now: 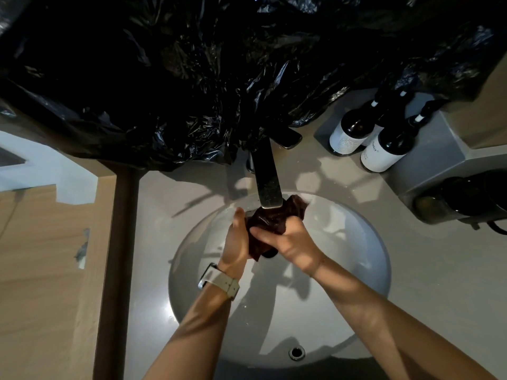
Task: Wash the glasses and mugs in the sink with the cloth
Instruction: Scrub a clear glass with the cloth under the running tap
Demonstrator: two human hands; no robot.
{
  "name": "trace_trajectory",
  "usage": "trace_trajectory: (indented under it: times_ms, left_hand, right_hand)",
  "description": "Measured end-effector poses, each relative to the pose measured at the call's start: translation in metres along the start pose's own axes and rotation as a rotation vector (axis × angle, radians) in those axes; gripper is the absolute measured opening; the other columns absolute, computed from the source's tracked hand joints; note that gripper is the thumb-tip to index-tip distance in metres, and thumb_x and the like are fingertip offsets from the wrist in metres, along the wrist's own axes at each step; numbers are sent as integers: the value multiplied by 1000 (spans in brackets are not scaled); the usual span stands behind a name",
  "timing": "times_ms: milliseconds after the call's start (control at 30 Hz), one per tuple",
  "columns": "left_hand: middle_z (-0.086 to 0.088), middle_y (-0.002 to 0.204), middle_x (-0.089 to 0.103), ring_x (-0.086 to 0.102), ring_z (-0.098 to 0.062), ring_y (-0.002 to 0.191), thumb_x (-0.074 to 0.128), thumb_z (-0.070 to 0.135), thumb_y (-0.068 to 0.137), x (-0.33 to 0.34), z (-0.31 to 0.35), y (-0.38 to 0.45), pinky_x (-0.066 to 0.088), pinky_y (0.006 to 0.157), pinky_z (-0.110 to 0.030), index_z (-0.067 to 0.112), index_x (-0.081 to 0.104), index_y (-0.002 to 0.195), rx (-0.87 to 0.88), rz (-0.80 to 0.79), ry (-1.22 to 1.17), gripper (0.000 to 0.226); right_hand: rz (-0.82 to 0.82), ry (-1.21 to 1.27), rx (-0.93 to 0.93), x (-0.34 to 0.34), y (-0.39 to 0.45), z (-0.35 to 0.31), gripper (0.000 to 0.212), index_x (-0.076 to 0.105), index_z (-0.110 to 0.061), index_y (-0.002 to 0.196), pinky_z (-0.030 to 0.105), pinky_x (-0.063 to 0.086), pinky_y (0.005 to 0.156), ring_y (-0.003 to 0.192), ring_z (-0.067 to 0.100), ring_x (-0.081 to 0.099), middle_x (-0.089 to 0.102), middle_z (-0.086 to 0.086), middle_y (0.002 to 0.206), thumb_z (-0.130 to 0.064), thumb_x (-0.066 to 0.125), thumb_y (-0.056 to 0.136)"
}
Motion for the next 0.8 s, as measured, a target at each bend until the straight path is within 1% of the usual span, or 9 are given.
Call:
trace_trajectory:
  times_ms: [67, 200, 267, 333, 433, 533, 667, 733, 800]
  left_hand:
    - [-11, 91, 70, 68, -22, 83, 33, 42, 105, -4, 1, -10, 56, 70, -33, 14, 64, 97, 228, 131, 144, 43]
    - [-1, 87, 64, 63, -14, 82, 31, 51, 99, -21, 0, -23, 51, 72, -23, 24, 54, 102, 737, 18, 538, 35]
    - [-5, 85, 63, 64, -13, 75, 31, 47, 102, -26, -1, -16, 53, 65, -23, 23, 54, 99, 610, 8, 503, 33]
    - [-10, 65, 59, 59, -11, 46, 24, 47, 106, -20, 2, -11, 45, 39, -19, 14, 55, 89, 260, -2, 284, 48]
    - [-5, 47, 58, 52, -10, 32, 16, 49, 105, -4, 6, -11, 35, 30, -13, 5, 59, 87, -103, -101, 70, 64]
    - [-6, 66, 70, 67, -11, 57, 25, 38, 108, 0, 2, -11, 50, 47, -18, 5, 58, 94, 59, 2, 145, 49]
    - [3, 95, 65, 62, -6, 87, 30, 52, 100, -19, -7, -11, 51, 75, -20, 21, 53, 109, 623, -2, 753, 40]
    - [2, 95, 65, 63, -5, 87, 31, 55, 98, -23, -8, -8, 51, 76, -20, 24, 54, 107, 545, -4, 729, 39]
    - [-6, 74, 66, 64, -10, 61, 32, 49, 104, -15, 0, -9, 52, 56, -23, 16, 57, 92, 268, -4, 397, 43]
  right_hand:
    - [14, 87, 103, -3, 6, -8, 24, 69, -4, 105, 36, 53, 93, 99, 26, 70, 73, 13, 101, -11, 74, 82]
    - [-41, 209, 430, -6, 13, -7, 17, 71, -10, 97, 31, 56, 83, 86, 21, 72, 75, 10, 93, -23, 71, 85]
    - [-56, 227, 416, -2, 13, -4, 17, 71, -8, 98, 30, 57, 77, 83, 21, 73, 75, 10, 90, -21, 70, 86]
    - [-51, 174, 236, 1, 9, -3, 12, 67, -2, 97, 23, 55, 68, 77, 16, 72, 74, 9, 84, -7, 68, 87]
    - [-23, -31, 4, 4, 3, 10, 18, 67, -12, 96, 26, 55, 83, 90, 14, 70, 72, 9, 94, -1, 71, 83]
    - [47, 93, 116, -3, 7, 10, 20, 69, -5, 102, 29, 55, 86, 97, 24, 70, 73, 15, 102, -7, 73, 83]
    - [12, 264, 541, -15, 16, 16, 31, 69, -7, 103, 37, 51, 78, 85, 27, 69, 72, 13, 89, -31, 73, 83]
    - [-6, 294, 547, -12, 16, 20, 31, 69, -8, 101, 36, 52, 71, 80, 28, 69, 71, 13, 87, -31, 73, 82]
    - [54, 280, 390, -7, 11, 22, 16, 70, -7, 94, 28, 54, 60, 74, 22, 70, 72, 11, 83, -19, 73, 84]
Point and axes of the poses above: each hand's wrist, its own y-axis towards the middle knuckle, its own x-axis out of the palm, z = x × y, the point moved 3 cm from there along y, towards the middle knuckle
